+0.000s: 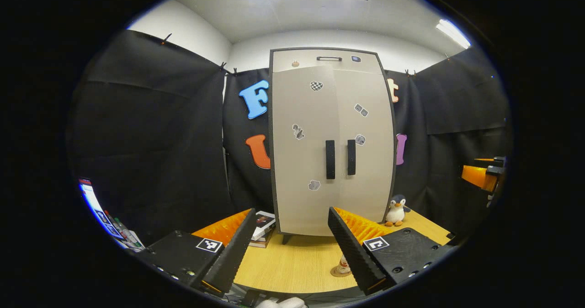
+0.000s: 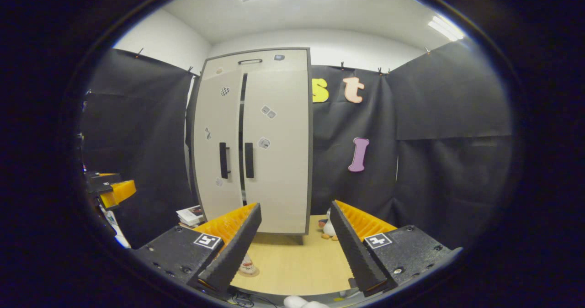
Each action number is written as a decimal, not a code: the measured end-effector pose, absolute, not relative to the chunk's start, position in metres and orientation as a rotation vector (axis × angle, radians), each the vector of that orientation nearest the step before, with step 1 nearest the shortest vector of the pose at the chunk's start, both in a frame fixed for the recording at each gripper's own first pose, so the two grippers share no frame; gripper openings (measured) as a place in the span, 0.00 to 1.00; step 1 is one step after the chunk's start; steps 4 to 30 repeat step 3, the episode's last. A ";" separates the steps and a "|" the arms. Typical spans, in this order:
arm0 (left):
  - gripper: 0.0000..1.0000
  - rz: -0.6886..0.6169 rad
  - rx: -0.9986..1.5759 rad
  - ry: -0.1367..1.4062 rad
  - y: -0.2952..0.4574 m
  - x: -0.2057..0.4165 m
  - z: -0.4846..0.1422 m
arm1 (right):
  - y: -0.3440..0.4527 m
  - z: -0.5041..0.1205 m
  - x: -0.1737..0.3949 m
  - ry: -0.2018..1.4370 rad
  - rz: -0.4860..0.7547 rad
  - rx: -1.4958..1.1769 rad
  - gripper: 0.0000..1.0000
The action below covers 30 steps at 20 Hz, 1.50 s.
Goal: Grasp the bottle in the cabinet with the left hand and place it on the coaster, then close the right door with the right hand and the left door with the left hand.
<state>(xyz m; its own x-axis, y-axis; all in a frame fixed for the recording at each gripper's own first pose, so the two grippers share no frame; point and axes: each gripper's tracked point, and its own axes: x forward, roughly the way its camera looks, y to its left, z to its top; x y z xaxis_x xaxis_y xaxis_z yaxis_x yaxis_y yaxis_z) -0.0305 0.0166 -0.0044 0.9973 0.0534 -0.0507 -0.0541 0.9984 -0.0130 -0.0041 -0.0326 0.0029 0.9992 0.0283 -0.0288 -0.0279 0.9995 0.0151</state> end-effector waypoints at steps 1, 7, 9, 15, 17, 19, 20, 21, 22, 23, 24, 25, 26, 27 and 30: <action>0.96 0.055 -0.014 0.054 0.016 -0.031 -0.005 | -0.031 0.002 -0.003 0.032 0.031 0.015 0.99; 0.96 0.059 -0.017 0.058 0.018 -0.033 -0.006 | -0.029 0.000 -0.002 0.039 0.038 0.016 0.99; 0.96 0.059 -0.017 0.058 0.018 -0.033 -0.006 | -0.029 0.000 -0.002 0.039 0.038 0.016 0.99; 0.96 0.059 -0.017 0.058 0.018 -0.033 -0.006 | -0.029 0.000 -0.002 0.039 0.038 0.016 0.99; 0.96 0.059 -0.017 0.058 0.018 -0.033 -0.006 | -0.029 0.000 -0.002 0.039 0.038 0.016 0.99; 0.96 0.059 -0.017 0.058 0.018 -0.033 -0.006 | -0.029 0.000 -0.002 0.039 0.038 0.016 0.99; 0.96 0.059 -0.017 0.058 0.018 -0.033 -0.006 | -0.029 0.000 -0.002 0.039 0.038 0.016 0.99; 0.96 0.059 -0.017 0.058 0.018 -0.033 -0.006 | -0.029 0.000 -0.002 0.039 0.038 0.016 0.99; 0.96 0.059 -0.017 0.058 0.018 -0.033 -0.006 | -0.029 0.000 -0.002 0.039 0.038 0.016 0.99; 0.96 0.059 -0.017 0.058 0.018 -0.033 -0.006 | -0.029 0.000 -0.002 0.039 0.038 0.016 0.99; 0.96 0.059 -0.017 0.058 0.018 -0.033 -0.006 | -0.029 0.000 -0.002 0.039 0.038 0.016 0.99; 0.96 0.059 -0.017 0.058 0.018 -0.033 -0.006 | -0.029 0.000 -0.002 0.039 0.038 0.016 0.99; 0.96 0.059 -0.017 0.058 0.018 -0.033 -0.006 | -0.029 0.000 -0.002 0.039 0.038 0.016 0.99; 0.96 0.059 -0.017 0.058 0.018 -0.033 -0.006 | -0.029 0.000 -0.002 0.039 0.038 0.016 0.99; 0.96 0.059 -0.017 0.058 0.018 -0.033 -0.006 | -0.029 0.000 -0.002 0.039 0.038 0.016 0.99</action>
